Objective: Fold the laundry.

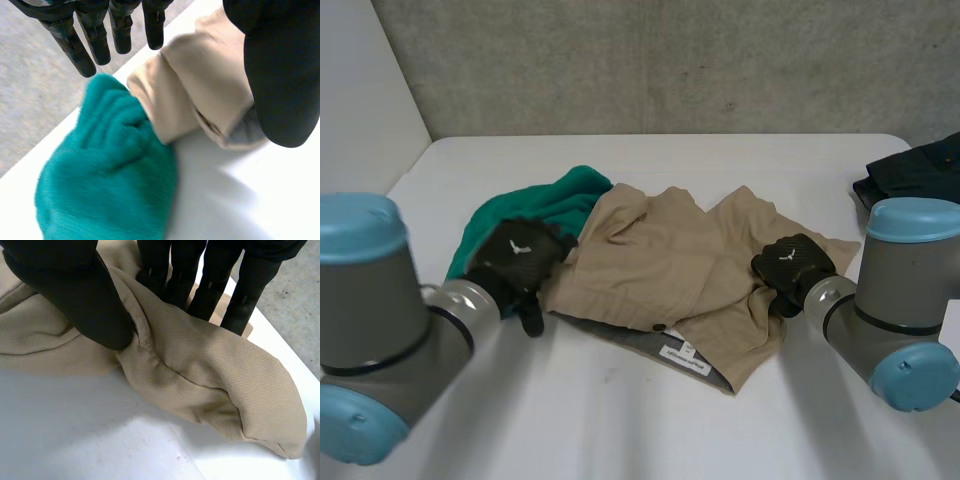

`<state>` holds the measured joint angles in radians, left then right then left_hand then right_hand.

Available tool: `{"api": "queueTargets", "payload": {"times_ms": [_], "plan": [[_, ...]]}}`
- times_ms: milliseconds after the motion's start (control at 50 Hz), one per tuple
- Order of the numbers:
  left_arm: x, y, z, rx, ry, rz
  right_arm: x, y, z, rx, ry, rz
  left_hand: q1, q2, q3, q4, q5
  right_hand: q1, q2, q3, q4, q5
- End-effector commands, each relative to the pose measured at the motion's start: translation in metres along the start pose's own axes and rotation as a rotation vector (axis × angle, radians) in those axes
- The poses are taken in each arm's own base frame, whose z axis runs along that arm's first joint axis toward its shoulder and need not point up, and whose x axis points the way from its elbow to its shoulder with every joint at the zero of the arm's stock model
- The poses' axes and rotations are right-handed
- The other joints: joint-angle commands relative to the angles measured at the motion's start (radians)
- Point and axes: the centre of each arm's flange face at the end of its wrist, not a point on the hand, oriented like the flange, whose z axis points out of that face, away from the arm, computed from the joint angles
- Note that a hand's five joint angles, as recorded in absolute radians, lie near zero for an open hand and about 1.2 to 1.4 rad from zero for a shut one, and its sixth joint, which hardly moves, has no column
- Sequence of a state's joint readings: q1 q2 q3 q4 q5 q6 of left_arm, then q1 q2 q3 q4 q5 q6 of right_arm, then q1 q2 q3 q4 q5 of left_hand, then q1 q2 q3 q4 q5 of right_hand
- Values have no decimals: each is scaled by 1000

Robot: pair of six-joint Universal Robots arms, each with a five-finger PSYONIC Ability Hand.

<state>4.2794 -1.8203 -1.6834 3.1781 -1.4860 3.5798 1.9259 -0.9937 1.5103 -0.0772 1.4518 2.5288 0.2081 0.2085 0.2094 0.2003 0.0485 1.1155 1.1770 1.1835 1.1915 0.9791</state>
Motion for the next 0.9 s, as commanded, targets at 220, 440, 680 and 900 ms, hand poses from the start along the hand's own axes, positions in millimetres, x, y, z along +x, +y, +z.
{"api": "queueTargets", "payload": {"times_ms": [220,440,680,900], "plan": [[-106,-36,58,18,-66,-151,2,7,1,-12,9,-26,-34,-34,-35,-26,-48,281,219,213,205,243],[-107,43,155,-52,10,-50,6,11,4,-18,20,-31,-34,-34,-35,-26,-48,281,219,213,205,243],[-123,39,178,61,-119,37,13,11,5,-14,44,-30,1188,1188,1187,1196,1173,281,219,213,205,243],[-261,-12,143,294,-763,23,6,10,3,-12,28,-36,1188,1188,1187,1196,1173,281,219,213,205,243]]}}
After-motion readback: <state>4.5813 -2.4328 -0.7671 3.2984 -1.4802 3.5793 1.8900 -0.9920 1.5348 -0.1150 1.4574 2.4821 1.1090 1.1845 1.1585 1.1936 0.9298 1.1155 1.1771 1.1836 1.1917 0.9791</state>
